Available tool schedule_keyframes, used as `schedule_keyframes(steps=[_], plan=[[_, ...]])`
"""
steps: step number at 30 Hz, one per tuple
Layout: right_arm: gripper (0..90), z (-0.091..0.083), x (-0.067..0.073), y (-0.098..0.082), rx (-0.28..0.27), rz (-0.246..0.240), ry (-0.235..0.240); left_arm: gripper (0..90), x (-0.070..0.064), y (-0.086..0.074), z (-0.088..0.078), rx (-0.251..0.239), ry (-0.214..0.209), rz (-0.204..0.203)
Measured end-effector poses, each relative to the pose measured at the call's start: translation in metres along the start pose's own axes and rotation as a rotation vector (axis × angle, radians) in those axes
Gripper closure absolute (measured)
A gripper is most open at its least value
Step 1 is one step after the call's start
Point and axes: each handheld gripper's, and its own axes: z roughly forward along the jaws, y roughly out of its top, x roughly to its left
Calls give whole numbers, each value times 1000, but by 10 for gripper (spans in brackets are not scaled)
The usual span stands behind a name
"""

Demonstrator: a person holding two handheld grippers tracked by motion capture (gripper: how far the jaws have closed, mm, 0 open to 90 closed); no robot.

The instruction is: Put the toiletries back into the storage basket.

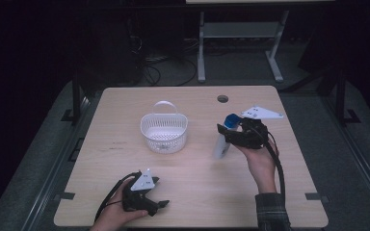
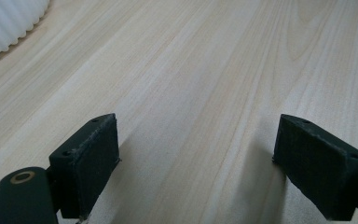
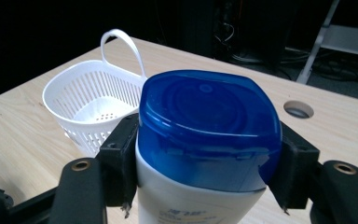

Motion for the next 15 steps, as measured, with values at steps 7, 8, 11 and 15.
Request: schedule_keyframes(steps=[7, 8, 11, 15], plan=[[360, 1, 3, 10, -12, -15, 9, 130, 0, 0, 0, -1, -1, -2], [360, 1, 4, 11, -13, -13, 12, 130, 0, 0, 0, 0, -2, -1], [360, 2, 5, 15, -17, -18, 19, 130, 0, 0, 0, -2, -1, -1], [360, 3, 6, 20, -25, -21, 29, 130, 0, 0, 0, -2, -1, -1]])
